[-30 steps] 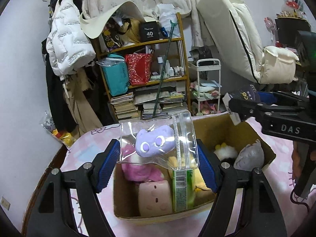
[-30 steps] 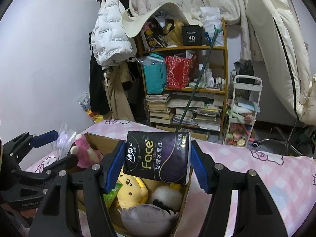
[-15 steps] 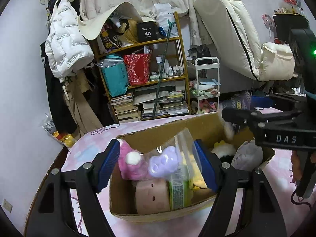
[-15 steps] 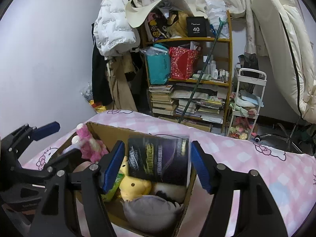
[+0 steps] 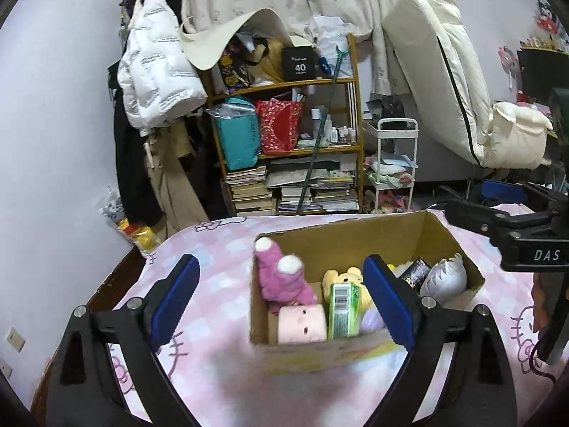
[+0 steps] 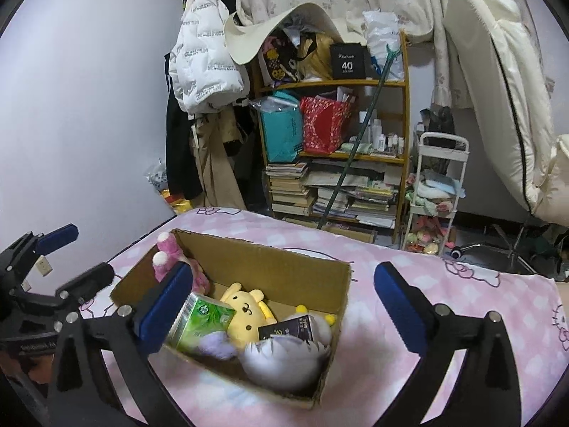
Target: Organize soft objects
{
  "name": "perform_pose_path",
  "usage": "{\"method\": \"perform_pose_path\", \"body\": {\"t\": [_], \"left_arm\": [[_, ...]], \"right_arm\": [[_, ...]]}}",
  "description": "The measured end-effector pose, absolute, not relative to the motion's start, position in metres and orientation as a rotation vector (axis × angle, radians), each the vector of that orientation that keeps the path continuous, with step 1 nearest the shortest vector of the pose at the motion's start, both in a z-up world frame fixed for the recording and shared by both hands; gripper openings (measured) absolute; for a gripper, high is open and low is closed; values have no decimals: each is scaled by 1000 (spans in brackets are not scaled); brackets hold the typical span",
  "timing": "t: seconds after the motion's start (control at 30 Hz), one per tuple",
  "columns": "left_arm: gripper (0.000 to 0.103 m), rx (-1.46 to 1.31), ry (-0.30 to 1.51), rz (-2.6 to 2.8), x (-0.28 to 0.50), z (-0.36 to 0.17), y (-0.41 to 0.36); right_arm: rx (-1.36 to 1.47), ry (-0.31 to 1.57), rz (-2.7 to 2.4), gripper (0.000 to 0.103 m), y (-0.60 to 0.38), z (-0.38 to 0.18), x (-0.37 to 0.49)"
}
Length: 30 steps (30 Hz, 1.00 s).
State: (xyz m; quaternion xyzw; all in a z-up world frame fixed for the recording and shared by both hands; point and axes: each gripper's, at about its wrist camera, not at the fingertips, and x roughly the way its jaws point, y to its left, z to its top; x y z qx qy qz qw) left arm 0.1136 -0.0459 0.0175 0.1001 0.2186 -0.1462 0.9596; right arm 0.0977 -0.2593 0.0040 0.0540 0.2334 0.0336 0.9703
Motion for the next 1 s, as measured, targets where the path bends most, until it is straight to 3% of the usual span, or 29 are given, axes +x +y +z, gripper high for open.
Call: {"method": "perform_pose_path", "body": {"t": [0.17, 0.27, 1.0], "left_arm": [[93, 211, 414, -288, 87, 32, -32], [101, 195, 386, -274, 69, 41, -24], [102, 117, 239, -161, -31, 61, 25]], "right_arm": [[112, 417, 52, 103, -258, 21, 68], [117, 395, 52, 103, -258, 32, 54], [100, 311, -6, 103, -255, 42, -55]]}}
